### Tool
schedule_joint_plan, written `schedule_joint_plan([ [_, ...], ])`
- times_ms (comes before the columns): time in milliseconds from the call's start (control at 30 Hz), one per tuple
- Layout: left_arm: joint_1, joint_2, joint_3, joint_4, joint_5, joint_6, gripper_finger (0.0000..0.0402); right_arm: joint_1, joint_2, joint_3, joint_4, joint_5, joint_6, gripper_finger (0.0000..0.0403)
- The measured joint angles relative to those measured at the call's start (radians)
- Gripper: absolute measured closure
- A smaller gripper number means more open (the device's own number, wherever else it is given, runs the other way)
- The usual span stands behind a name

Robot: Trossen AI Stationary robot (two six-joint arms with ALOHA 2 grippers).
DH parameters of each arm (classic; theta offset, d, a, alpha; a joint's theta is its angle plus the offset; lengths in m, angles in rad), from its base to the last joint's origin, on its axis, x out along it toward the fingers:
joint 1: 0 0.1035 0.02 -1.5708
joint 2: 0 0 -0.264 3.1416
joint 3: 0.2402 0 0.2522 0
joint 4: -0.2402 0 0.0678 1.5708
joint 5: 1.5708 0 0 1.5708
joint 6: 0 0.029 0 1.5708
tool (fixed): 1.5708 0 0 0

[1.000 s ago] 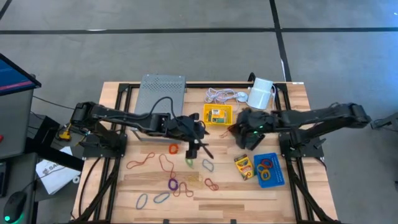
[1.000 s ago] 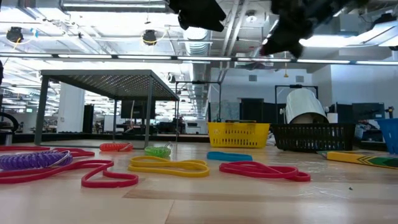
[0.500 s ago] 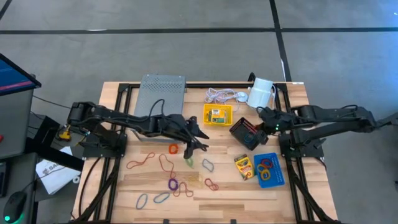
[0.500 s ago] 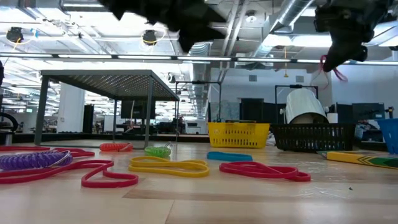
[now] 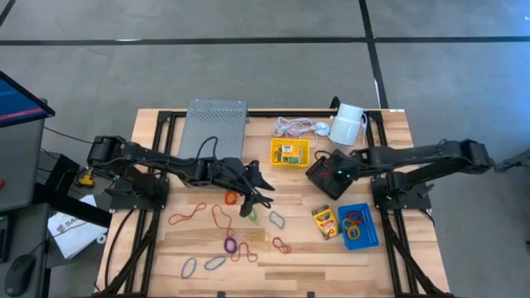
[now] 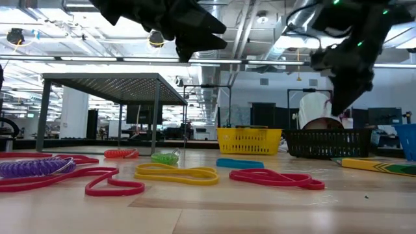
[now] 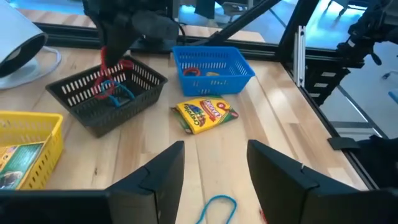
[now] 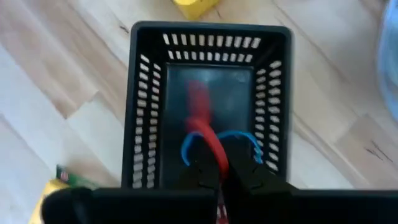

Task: Pick & Place Office Desk Supplies
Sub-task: Put the red rubber band into the black bin, then put the blue rubber band into the black bin

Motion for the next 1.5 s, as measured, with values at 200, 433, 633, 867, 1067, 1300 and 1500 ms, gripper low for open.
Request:
schedule_joint_plan([
  [200,0.000,0.001,0.000,-0.018,0.000,0.002,0.0231,-0.012,0.111,0.000,0.033,-0.003,-0.018,0.0403],
  [433,0.000,0.001,0.000,-0.028,-0.001,0.002,0.0231,-0.014,0.195,0.000,0.050,-0.004,-0.022,0.0396],
  [633,0.000,0.001,0.000,-0.033,-0.001,0.003,0.0233,-0.054,0.222,0.001,0.035,-0.057,-0.027,0.0350],
  [867,0.000,0.001,0.000,-0.047,-0.002,0.003,0.0235,-0.101,0.191,0.002,0.025,-0.059,-0.071,0.0292],
  [1067,0.000,0.001,0.000,-0.065,-0.002,0.020,0.0234,-0.117,0.124,0.015,0.019,-0.059,-0.083,0.0273],
  [1300,0.000,0.001,0.000,-0.069,-0.002,0.021,0.0233,-0.116,0.022,0.049,0.055,-0.182,-0.113,0.0273],
  [1500,-0.001,-0.042,-0.002,-0.079,0.041,0.021,0.0235,-0.053,-0.059,0.050,0.277,-0.382,-0.094,0.0274],
])
